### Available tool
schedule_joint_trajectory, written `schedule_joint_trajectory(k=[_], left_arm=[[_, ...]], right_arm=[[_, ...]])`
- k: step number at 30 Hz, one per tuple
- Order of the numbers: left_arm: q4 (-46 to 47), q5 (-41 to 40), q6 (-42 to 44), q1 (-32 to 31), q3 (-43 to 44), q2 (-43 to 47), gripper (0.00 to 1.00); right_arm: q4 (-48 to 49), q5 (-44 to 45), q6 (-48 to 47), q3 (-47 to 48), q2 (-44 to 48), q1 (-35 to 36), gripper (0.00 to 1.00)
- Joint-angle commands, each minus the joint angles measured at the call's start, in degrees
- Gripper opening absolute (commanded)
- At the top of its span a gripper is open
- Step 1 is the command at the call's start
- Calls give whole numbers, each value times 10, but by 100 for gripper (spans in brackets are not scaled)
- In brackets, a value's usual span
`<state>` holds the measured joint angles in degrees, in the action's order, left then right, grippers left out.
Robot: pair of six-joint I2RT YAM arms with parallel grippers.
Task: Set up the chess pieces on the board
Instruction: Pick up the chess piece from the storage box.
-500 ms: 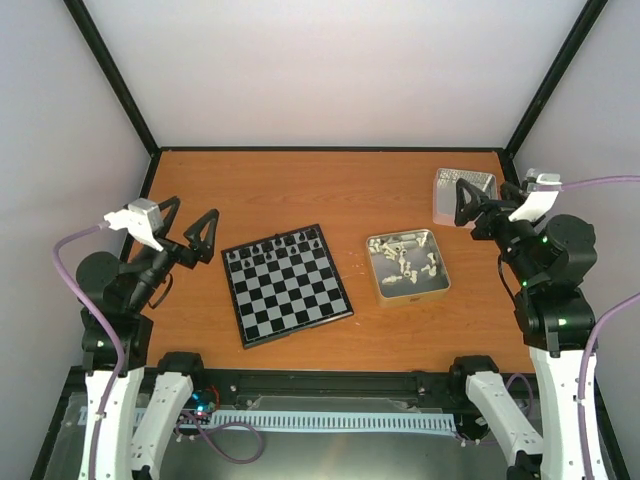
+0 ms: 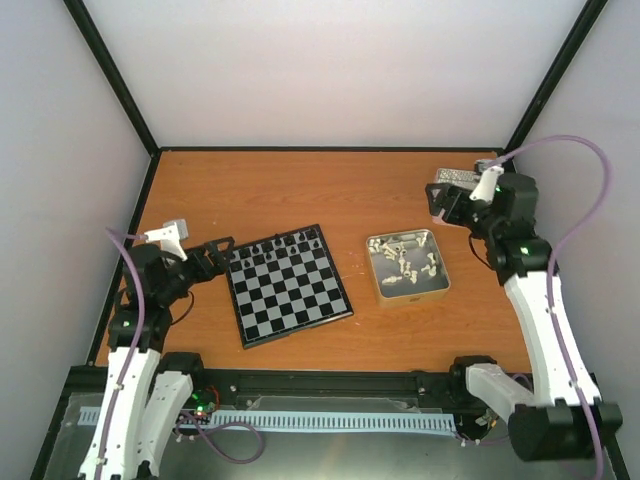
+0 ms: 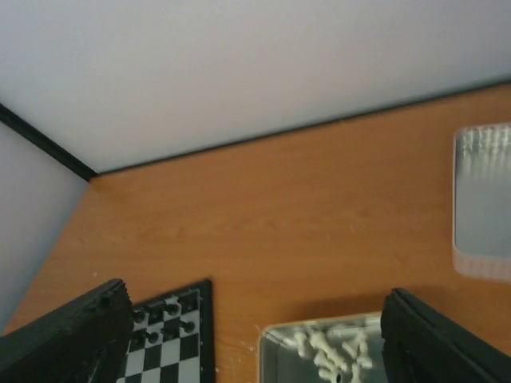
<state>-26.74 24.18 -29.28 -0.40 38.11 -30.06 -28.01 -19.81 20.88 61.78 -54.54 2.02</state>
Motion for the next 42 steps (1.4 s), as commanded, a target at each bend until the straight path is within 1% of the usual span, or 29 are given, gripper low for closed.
schedule_joint_trajectory(k=[1, 5, 7, 10, 11, 12, 14, 16, 20, 24, 29, 35, 39, 42], left_arm=[[-70, -53, -79, 6, -38, -22, 100], [-29, -50, -97, 6, -78, -27, 100], [-11, -52, -96, 7, -85, -31, 100], [11, -56, -86, 7, -86, -41, 100], [18, -56, -83, 6, -85, -47, 100], [24, -56, -81, 6, -85, -52, 100], [36, -53, -77, 7, -84, -64, 100], [47, -49, -78, 7, -87, -74, 100], [60, -38, -78, 7, -90, -88, 100], [59, -42, -76, 6, -92, -88, 100], [58, -46, -75, 6, -96, -82, 100], [62, -46, -75, 6, -103, -83, 100], [63, -45, -75, 7, -101, -85, 100], [62, -46, -73, 7, -100, -84, 100]], right_arm=[[-39, 50, 12, 5, -85, 28, 82], [-68, 158, 10, 24, -184, 91, 74], [-62, 190, 9, 13, -217, 110, 69], [-55, 202, 14, -2, -267, 114, 52], [-56, 202, 14, -6, -283, 114, 44], [-58, 204, 14, -8, -298, 114, 38], [-60, 214, 14, -14, -321, 115, 35], [-56, 217, 12, -23, -337, 132, 34], [-49, 198, 10, -35, -371, 148, 34], [-49, 203, 18, -40, -403, 163, 33], [-55, 238, 25, -53, -419, 170, 33], [-37, 228, 22, -62, -435, 170, 32], [-31, 227, 17, -50, -449, 170, 26], [-30, 231, 17, -51, -454, 170, 26]])
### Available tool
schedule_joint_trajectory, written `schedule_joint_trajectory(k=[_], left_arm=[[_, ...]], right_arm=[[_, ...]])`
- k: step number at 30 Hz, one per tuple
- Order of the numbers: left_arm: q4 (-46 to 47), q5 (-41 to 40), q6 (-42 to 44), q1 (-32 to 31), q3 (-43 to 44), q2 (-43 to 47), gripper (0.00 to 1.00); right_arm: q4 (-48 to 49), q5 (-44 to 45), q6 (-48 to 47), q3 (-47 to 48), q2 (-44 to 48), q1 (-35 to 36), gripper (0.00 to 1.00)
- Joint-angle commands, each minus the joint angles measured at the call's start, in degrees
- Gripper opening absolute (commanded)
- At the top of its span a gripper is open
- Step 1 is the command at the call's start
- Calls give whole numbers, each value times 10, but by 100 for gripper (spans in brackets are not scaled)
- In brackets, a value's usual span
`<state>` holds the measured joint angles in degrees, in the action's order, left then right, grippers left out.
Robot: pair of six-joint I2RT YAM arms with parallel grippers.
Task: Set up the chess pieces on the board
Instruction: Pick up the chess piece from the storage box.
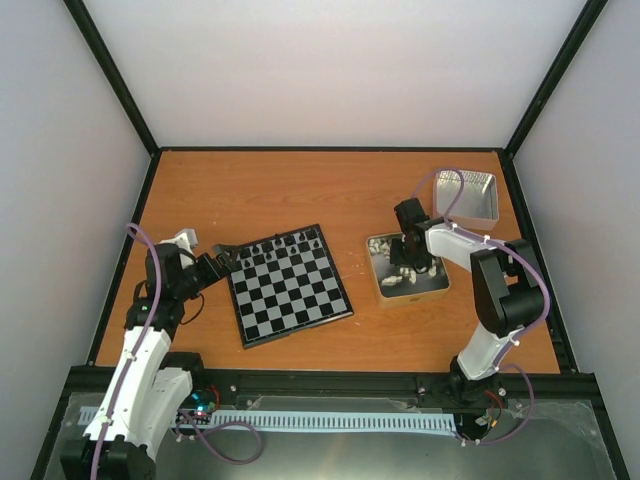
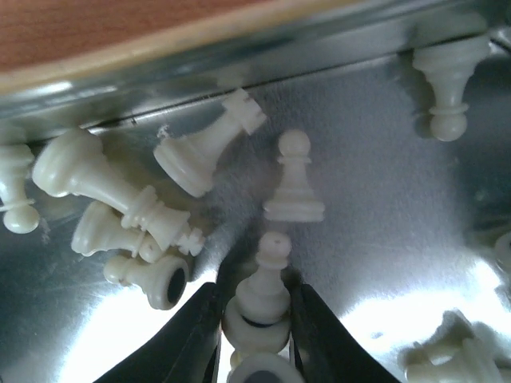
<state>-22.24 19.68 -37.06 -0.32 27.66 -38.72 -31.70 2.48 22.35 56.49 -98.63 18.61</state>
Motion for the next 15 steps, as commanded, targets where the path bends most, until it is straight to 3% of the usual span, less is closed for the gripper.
schedule_joint_trajectory(k=[1, 5, 9, 15], left_arm=[[16, -2, 5, 6, 5, 3, 100], [16, -2, 5, 5, 5, 2, 100], [16, -1, 4, 5, 6, 2, 100], [20, 4, 3, 5, 7, 0, 100]], right_arm=[[8, 9, 2, 2, -14, 5, 26], [0, 10, 1, 4, -10, 5, 26], [-13, 12, 3, 5, 13, 5, 36], [-34, 12, -1, 4, 56, 5, 33]])
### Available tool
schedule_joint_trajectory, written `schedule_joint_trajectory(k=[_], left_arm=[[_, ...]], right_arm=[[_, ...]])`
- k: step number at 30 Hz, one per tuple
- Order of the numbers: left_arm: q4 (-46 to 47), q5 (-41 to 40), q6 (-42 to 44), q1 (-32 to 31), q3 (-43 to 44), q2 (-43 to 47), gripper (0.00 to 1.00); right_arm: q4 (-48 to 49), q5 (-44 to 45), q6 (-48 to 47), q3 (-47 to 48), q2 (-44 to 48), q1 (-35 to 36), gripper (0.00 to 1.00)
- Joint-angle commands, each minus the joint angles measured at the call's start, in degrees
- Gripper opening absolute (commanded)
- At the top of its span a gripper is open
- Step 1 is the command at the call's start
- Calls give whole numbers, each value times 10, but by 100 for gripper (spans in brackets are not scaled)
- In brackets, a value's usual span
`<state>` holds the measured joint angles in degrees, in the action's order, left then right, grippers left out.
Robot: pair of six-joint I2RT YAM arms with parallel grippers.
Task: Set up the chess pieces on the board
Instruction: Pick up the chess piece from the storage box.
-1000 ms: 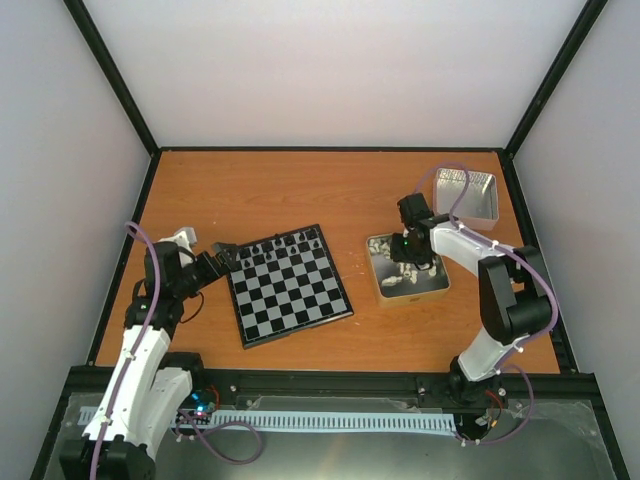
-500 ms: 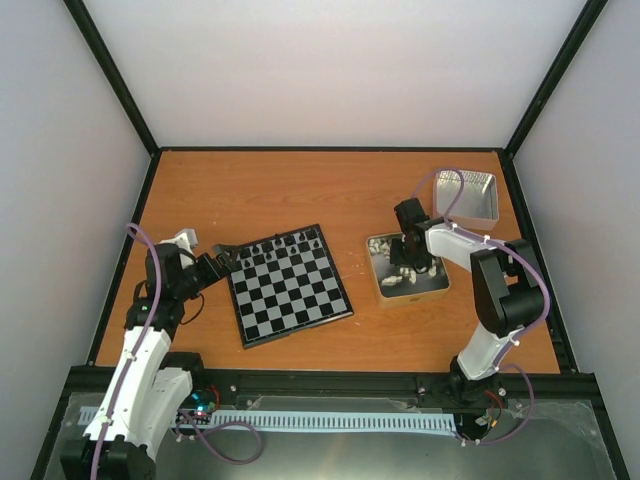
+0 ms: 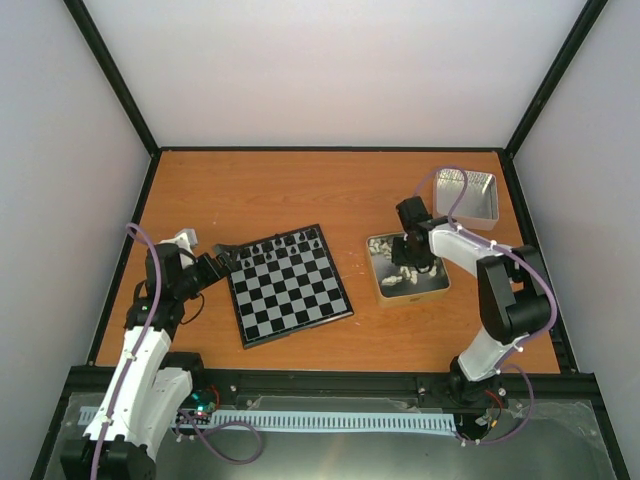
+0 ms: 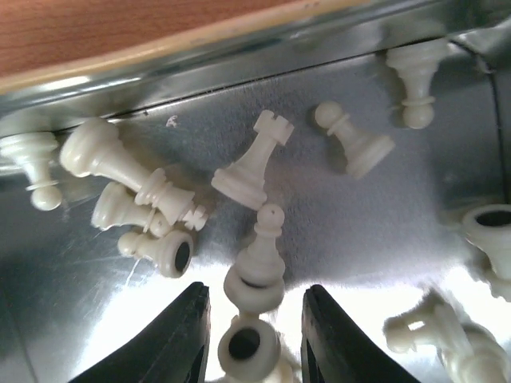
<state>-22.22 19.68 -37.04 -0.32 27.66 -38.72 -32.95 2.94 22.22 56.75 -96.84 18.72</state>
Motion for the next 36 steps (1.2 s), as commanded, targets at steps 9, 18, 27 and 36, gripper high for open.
schedule_joint_trajectory(k=[9, 18, 27, 36], left_arm=[[20, 9, 4, 5, 5, 2, 100], [11, 14, 3, 6, 6, 16, 100], [24, 60, 24, 5, 16, 19, 100], [223, 189, -42, -49, -21, 1, 100]], right_arm=[[-15, 3, -8, -17, 42, 3, 32], [4, -4, -19, -12, 10, 3, 28], [0, -15, -4, -9, 59, 3, 14], [207, -240, 258, -116, 232, 6, 16]])
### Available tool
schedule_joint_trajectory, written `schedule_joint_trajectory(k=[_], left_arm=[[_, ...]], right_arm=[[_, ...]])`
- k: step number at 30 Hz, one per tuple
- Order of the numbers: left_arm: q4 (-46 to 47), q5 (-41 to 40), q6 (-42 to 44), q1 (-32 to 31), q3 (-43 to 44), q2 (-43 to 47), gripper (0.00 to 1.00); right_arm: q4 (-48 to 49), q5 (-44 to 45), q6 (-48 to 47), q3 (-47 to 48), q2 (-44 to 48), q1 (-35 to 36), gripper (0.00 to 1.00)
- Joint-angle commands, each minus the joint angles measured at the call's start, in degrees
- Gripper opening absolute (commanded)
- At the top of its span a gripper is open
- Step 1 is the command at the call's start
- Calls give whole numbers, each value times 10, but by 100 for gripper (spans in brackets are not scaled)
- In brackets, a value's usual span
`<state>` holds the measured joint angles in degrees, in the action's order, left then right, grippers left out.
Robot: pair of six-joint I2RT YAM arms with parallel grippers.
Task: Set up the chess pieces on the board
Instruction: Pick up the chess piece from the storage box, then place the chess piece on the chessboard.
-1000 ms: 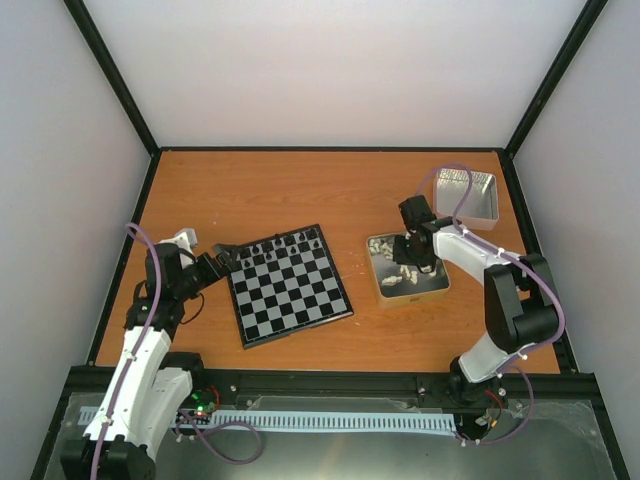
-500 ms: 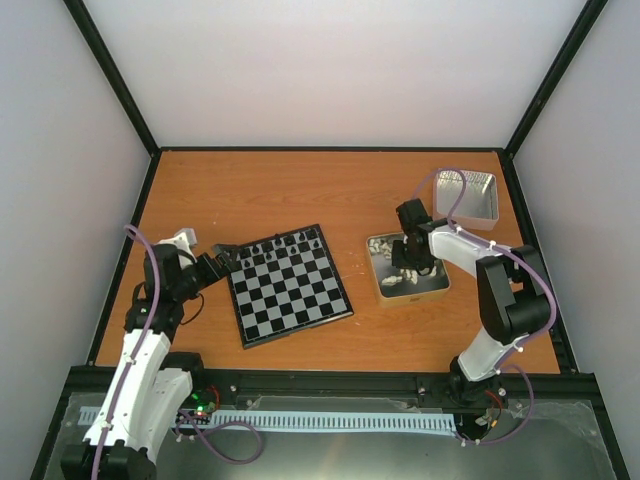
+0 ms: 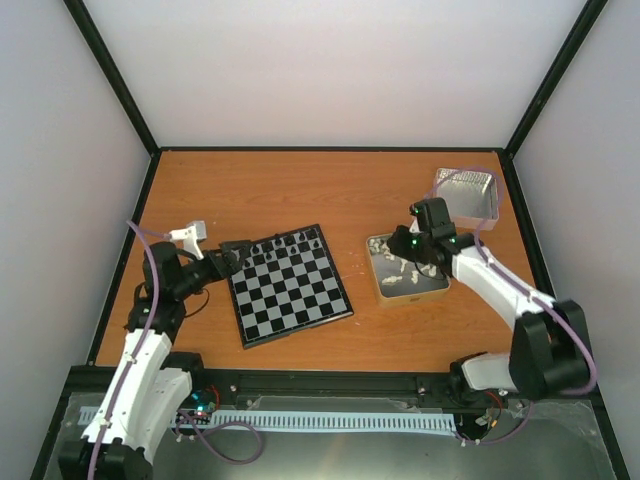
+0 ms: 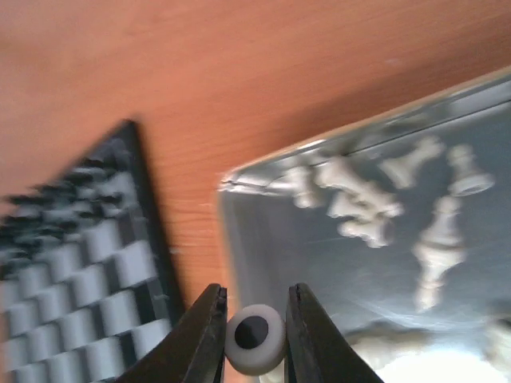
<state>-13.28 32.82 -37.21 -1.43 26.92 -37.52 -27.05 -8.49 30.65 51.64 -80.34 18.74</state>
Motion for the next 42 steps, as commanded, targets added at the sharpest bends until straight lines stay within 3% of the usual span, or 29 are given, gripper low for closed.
schedule_joint_trajectory(k=[1, 5, 7, 13, 19, 30, 36, 42], left_arm=[[159, 48, -50, -65, -16, -20, 100], [243, -25, -67, -198, -11, -82, 99], [264, -61, -62, -256, 5, -129, 94], [384, -147, -71, -353, 3, -205, 87], [481, -154, -87, -365, -4, -239, 73], [503, -195, -94, -367, -13, -244, 47], [479, -200, -107, -367, -17, -245, 49], [488, -180, -125, -367, -21, -244, 38]], right_arm=[[200, -146, 221, -88, 83, 12, 15], [329, -136, 365, -124, 109, 63, 15], [368, -126, 407, -123, 102, 91, 15], [506, -125, 563, -138, 63, 150, 16], [604, -148, 671, -144, 22, 185, 16], [722, -172, 766, -142, -36, 210, 16], [775, -178, 792, -148, -56, 210, 15], [800, -177, 807, -152, -69, 211, 15]])
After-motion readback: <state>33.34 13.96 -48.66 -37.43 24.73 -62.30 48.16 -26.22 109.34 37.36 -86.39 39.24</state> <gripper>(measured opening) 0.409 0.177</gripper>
